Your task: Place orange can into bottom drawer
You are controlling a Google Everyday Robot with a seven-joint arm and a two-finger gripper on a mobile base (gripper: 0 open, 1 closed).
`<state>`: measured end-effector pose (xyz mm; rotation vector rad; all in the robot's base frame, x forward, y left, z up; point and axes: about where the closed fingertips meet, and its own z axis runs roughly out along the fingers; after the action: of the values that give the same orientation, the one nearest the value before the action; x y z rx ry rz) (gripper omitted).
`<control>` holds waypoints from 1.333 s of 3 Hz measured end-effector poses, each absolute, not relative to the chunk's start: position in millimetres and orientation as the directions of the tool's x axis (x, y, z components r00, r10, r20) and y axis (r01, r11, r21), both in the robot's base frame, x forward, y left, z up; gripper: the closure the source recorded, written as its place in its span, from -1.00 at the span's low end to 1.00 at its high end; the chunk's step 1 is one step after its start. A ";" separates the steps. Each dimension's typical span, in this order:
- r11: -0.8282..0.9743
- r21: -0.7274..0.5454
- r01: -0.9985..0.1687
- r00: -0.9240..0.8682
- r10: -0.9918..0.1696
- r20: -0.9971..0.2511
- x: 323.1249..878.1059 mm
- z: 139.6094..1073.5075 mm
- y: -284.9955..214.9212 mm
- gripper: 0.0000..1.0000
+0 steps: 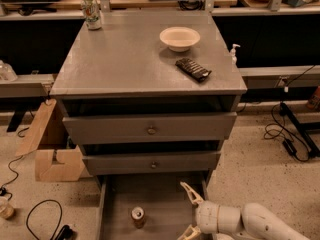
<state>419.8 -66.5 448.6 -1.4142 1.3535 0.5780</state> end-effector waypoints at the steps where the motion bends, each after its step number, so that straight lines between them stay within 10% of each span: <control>1: 0.236 -0.382 -0.894 0.243 -0.460 -0.854 439.3 470.7 -90.1 -1.00; 4: 0.424 -0.633 -0.648 0.268 -0.651 -0.710 563.2 655.7 -229.4 -1.00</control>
Offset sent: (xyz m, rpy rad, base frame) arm 0.1136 -0.1574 0.1520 -0.1678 -0.1929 -0.3955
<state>563.2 -229.4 655.7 -1.2502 1.4094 -0.0029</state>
